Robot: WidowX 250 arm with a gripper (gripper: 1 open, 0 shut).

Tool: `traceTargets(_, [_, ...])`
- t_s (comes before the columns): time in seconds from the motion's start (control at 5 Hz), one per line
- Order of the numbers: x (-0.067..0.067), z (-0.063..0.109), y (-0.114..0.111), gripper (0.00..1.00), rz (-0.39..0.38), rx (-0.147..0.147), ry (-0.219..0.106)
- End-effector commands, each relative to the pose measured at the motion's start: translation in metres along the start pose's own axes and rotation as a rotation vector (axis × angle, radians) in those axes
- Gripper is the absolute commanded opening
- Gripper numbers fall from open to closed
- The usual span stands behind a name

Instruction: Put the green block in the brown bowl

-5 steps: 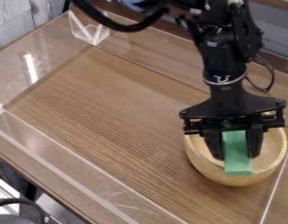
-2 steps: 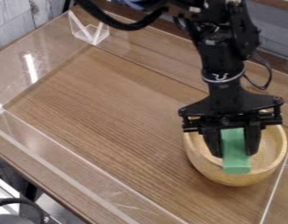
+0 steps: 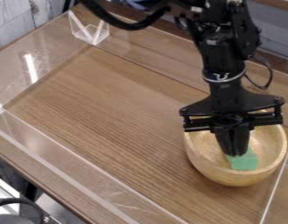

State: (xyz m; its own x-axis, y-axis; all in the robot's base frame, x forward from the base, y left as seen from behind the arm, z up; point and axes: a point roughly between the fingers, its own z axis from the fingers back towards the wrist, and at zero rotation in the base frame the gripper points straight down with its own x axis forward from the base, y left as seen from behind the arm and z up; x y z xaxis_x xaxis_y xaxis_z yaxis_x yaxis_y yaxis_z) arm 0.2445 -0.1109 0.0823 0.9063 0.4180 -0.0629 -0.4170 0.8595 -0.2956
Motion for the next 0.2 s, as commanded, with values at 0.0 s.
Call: traceTargets(0.0, [0.0086, 0.0121, -0.0097, 0.00, -0.010, -0.035, -0.039])
